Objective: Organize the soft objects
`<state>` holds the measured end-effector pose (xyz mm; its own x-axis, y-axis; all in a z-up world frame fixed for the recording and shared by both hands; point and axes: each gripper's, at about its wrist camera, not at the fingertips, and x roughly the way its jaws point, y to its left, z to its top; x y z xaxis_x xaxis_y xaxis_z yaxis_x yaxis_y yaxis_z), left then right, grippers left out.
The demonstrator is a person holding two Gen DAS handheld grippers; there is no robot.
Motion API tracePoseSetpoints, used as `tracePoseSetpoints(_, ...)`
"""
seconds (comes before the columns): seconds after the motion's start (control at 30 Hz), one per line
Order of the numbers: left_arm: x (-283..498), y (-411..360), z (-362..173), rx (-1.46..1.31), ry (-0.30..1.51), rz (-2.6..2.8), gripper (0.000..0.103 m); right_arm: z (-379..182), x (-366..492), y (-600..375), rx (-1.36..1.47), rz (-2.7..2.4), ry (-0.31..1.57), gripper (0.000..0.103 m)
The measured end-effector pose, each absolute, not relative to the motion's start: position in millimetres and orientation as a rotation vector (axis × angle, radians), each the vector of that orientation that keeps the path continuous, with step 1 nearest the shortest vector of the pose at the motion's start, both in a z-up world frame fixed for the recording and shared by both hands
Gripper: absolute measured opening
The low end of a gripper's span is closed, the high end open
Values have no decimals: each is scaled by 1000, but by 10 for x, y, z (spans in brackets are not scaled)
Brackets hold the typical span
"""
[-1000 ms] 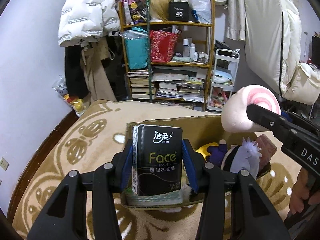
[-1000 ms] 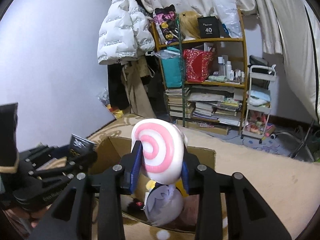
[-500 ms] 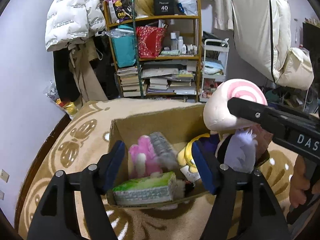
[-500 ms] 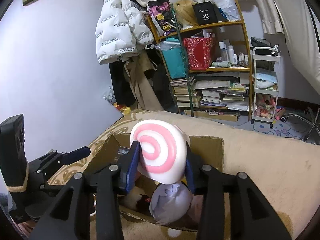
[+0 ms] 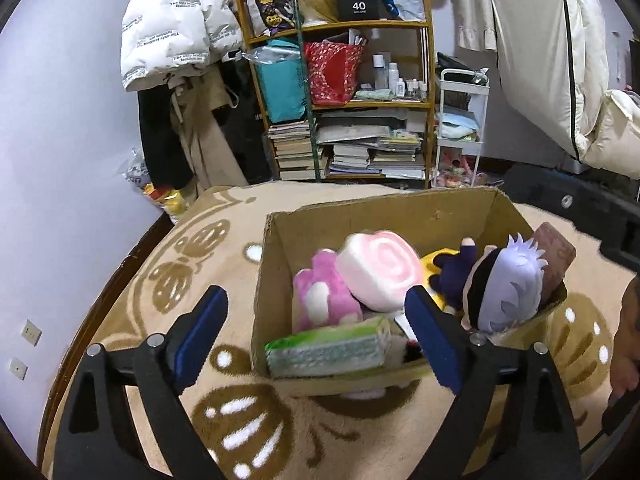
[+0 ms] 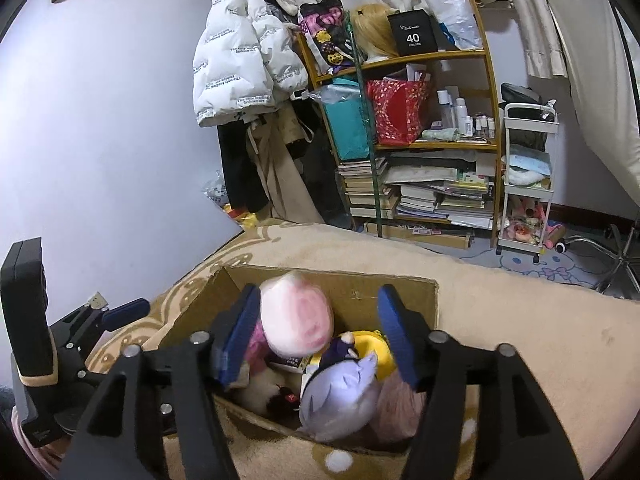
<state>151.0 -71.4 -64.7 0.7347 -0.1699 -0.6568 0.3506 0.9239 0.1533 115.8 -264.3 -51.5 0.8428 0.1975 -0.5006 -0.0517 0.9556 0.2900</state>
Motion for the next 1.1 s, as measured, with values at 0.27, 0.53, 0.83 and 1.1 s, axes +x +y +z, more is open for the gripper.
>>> tracePoseSetpoints(0.27, 1348, -535, -521, 243, 668, -242, 95, -412, 1002, -2656, 234, 91, 538, 87)
tracePoseSetpoints(0.53, 1075, -339, -320, 218, 635, -207, 100, -269, 765, -2594, 199, 73, 515, 103)
tracePoseSetpoints(0.83, 712, -151, -26, 178, 582, -181, 101, -95, 380, -2549, 185, 41, 495, 103)
tracePoseSetpoints(1.1, 388, -119, 123, 202, 539, -182, 101, 38, 80, -2536, 175, 24, 473, 103)
